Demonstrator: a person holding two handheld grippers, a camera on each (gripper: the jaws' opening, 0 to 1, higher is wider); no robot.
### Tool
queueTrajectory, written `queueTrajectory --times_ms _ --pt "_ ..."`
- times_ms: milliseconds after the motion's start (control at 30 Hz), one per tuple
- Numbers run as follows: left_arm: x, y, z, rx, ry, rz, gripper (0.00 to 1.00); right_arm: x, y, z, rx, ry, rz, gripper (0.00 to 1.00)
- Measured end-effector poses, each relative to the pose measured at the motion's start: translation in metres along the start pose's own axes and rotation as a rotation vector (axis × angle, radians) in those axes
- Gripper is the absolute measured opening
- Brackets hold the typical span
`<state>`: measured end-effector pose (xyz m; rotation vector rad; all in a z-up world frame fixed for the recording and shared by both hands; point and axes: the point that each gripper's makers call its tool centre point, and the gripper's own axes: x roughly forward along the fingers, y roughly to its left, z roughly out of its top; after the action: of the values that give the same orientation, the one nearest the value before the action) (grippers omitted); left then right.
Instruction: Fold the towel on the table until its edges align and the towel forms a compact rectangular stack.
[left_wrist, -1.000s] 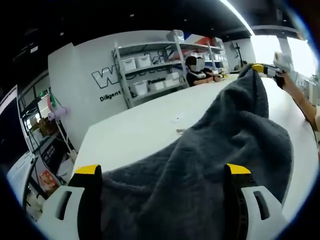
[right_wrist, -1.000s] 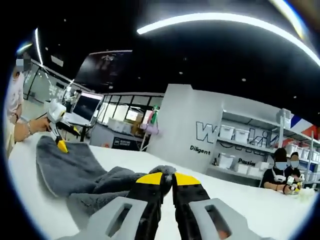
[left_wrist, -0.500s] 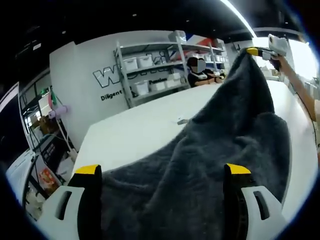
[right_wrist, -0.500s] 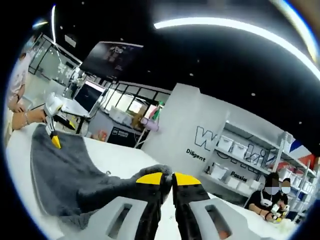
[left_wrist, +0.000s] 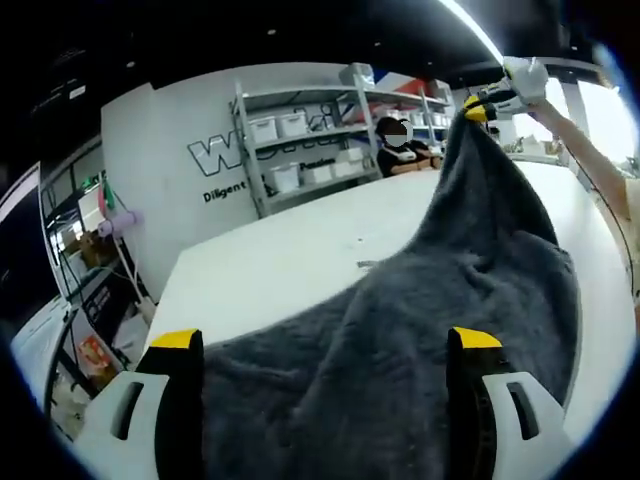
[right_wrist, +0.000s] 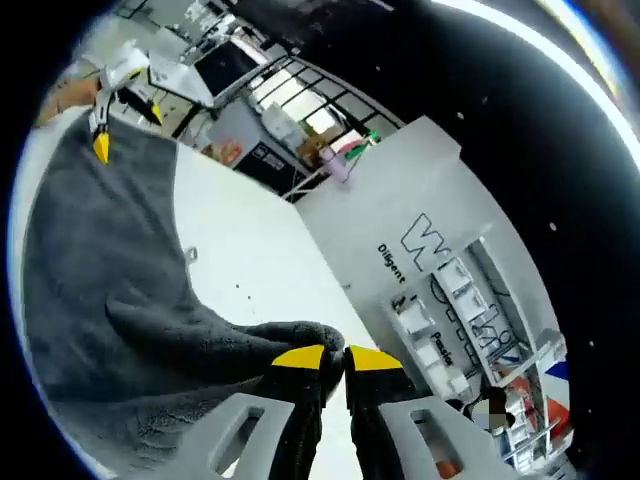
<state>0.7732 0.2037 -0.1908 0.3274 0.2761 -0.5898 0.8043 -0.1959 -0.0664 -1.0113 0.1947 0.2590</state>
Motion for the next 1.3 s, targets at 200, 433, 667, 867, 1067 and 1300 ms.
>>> queueTrajectory --times_ms 200,433,667,867,1067,1300 --pt "0.001 0.003 0.000 0.007 0.002 0.004 0.99 0.036 0.035 -0.040 0.046 0.092 0.085 0.03" --pt "0.002 0.005 -0.001 0.006 0.003 0.003 0.99 0.060 0.058 -0.101 0.086 0.208 0.103 0.04" --pt "0.002 0.004 -0.003 0.008 0.009 0.002 0.99 0.071 0.080 -0.126 0.188 0.220 0.121 0.14" --pt "0.001 0.003 -0.004 0.014 0.014 0.003 0.99 0.066 0.075 -0.133 0.257 0.219 0.084 0.27" --pt "0.000 -0.001 -0.004 0.023 0.018 -0.002 0.99 0.048 0.062 -0.131 0.340 0.187 0.027 0.38" --pt "-0.002 -0.001 -0.003 0.025 0.013 -0.001 0.99 0.015 0.049 -0.128 0.475 0.151 -0.009 0.61"
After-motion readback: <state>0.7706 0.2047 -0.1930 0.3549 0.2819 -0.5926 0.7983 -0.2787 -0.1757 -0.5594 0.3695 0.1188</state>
